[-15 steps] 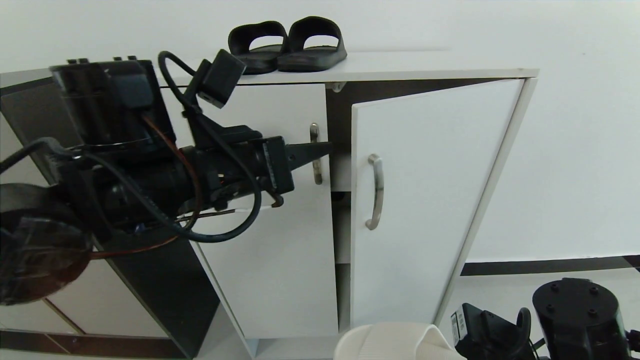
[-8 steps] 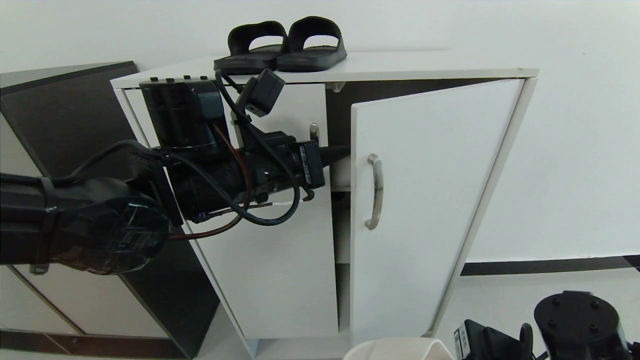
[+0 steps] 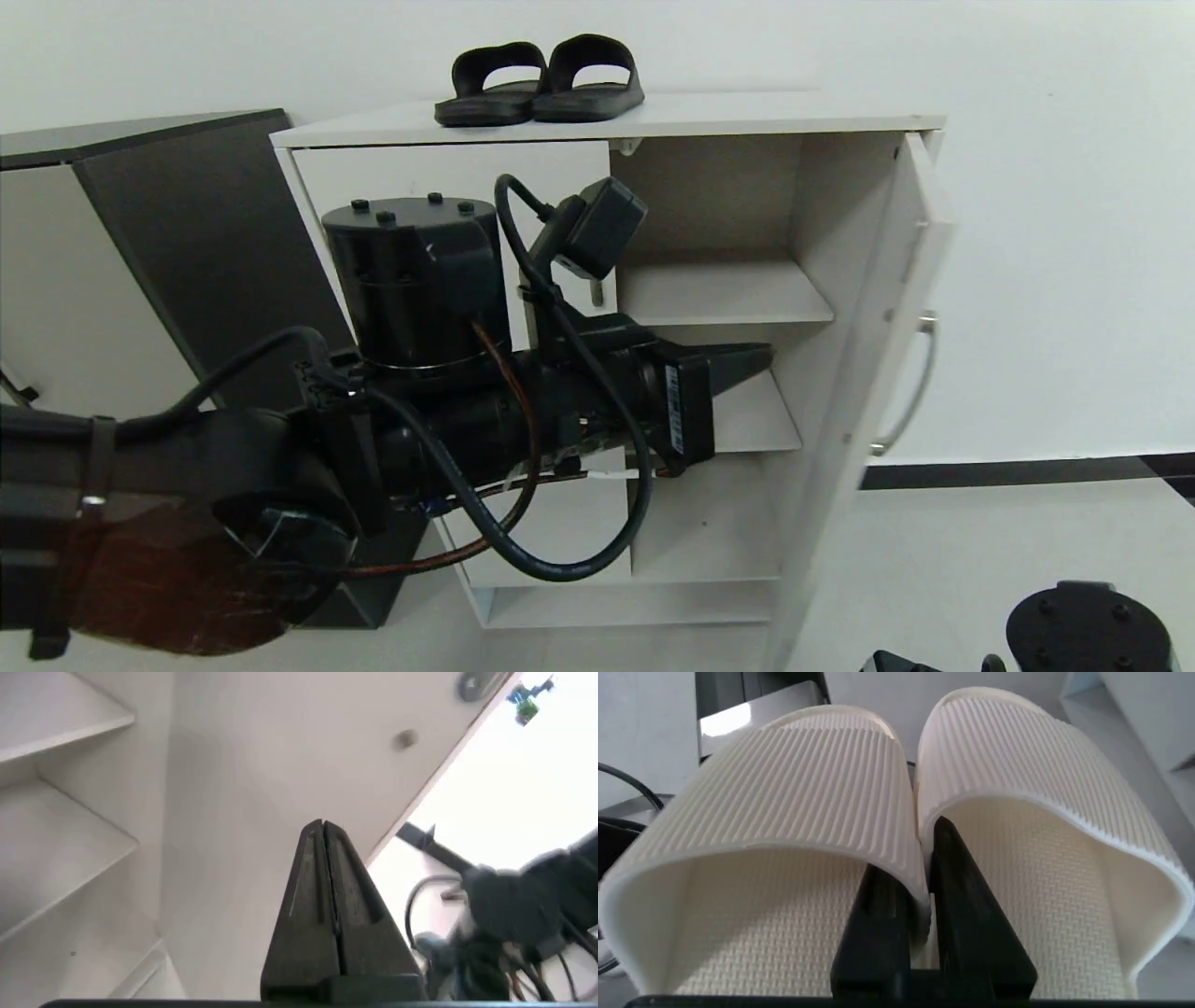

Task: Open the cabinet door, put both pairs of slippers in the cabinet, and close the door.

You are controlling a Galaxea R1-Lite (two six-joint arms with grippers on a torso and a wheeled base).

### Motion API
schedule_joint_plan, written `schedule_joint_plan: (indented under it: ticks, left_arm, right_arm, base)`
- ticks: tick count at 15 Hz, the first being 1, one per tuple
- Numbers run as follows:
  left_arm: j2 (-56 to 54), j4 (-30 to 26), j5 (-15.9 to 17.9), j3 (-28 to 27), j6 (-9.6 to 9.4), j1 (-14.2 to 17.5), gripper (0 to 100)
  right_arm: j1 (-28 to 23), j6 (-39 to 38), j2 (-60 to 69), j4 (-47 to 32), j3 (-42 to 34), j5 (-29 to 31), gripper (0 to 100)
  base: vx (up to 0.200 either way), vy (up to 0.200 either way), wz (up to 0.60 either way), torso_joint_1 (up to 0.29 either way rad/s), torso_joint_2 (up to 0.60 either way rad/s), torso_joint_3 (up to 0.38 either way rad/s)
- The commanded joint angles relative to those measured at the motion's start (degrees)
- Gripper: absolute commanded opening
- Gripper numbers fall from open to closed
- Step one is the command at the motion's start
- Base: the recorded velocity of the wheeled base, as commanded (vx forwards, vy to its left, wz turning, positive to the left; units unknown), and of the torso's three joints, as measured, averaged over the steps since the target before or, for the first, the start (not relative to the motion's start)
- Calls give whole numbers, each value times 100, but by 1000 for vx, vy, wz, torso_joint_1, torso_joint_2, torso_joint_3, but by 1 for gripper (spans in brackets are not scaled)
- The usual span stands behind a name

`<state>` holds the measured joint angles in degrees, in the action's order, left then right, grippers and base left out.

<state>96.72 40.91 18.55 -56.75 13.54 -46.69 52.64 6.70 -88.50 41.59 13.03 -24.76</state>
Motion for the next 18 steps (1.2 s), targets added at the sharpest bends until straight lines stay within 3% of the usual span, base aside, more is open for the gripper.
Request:
schedule_joint_plan:
  ticks: [1,2,3,4,6,7,8,9,10,12,13,14,15,16,17,18]
  left_arm:
    - [128,172,-150,32,-1,-147,0]
    - [128,172,-150,32,-1,-147,0]
    - [93,418,-563,85,-1,178,0]
    - [-294,602,-1152,217,8,529,0]
    - [-1173,400,-2022,595,-168,881,0]
    - [-1639,110,-2400,779,-423,1030,0]
    - [-3027,-980,-3499,1298,-1179,1417,0]
    - [-4240,-1850,-4141,1561,-1486,1619,0]
    - [-5374,-2746,-4404,1579,-1504,1821,0]
    - [-7211,-4970,-4360,1614,-1407,3482,0]
    - [-8081,-5823,-4176,1922,-1363,4054,0]
    - [-9118,-6341,-4070,2607,-1381,4607,0]
    - [-9663,-6394,-4123,3354,-1319,4783,0]
    - [-9672,-6051,-4378,3987,-915,4669,0]
    - [-9672,-5577,-4272,4365,-660,4678,0]
    - [-9672,-5102,-3798,4954,-766,4678,0]
  right_arm:
    - [36,6,26,7,-11,-3,0]
    - [36,6,26,7,-11,-3,0]
    - [-8,-20,-71,33,85,33,0]
    - [-377,-38,-176,24,419,226,0]
    - [-641,-213,-246,24,692,1070,0]
    - [-658,-539,-264,24,771,1535,0]
    - [-632,-1312,-378,42,1096,2704,0]
    - [-641,-1576,-598,51,1421,3425,0]
    - [-658,-1655,-782,51,1703,3917,0]
    - [-650,-1672,-1108,156,1852,4436,0]
    - [-641,-1664,-1196,411,1817,4462,0]
    - [-641,-1664,-1310,692,1729,4480,0]
    - [-650,-1646,-1371,912,1659,4489,0]
    - [-641,-1646,-1415,1009,1624,4489,0]
    - [-641,-1637,-1424,1044,1571,4489,0]
    - [-632,-1637,-1424,1079,1562,4480,0]
  base:
    - [-200,0,0,-2,7,2]
    - [-200,0,0,-2,7,-2]
    - [0,0,0,0,0,0]
    - [0,0,0,0,0,0]
    - [0,0,0,0,0,0]
    - [0,0,0,0,0,0]
    - [0,0,0,0,0,0]
    - [0,0,0,0,0,0]
    - [0,0,0,0,0,0]
    - [0,0,0,0,0,0]
    - [0,0,0,0,0,0]
    - [0,0,0,0,0,0]
    - [0,0,0,0,0,0]
    - [0,0,0,0,0,0]
    - [0,0,0,0,0,0]
    - [0,0,0,0,0,0]
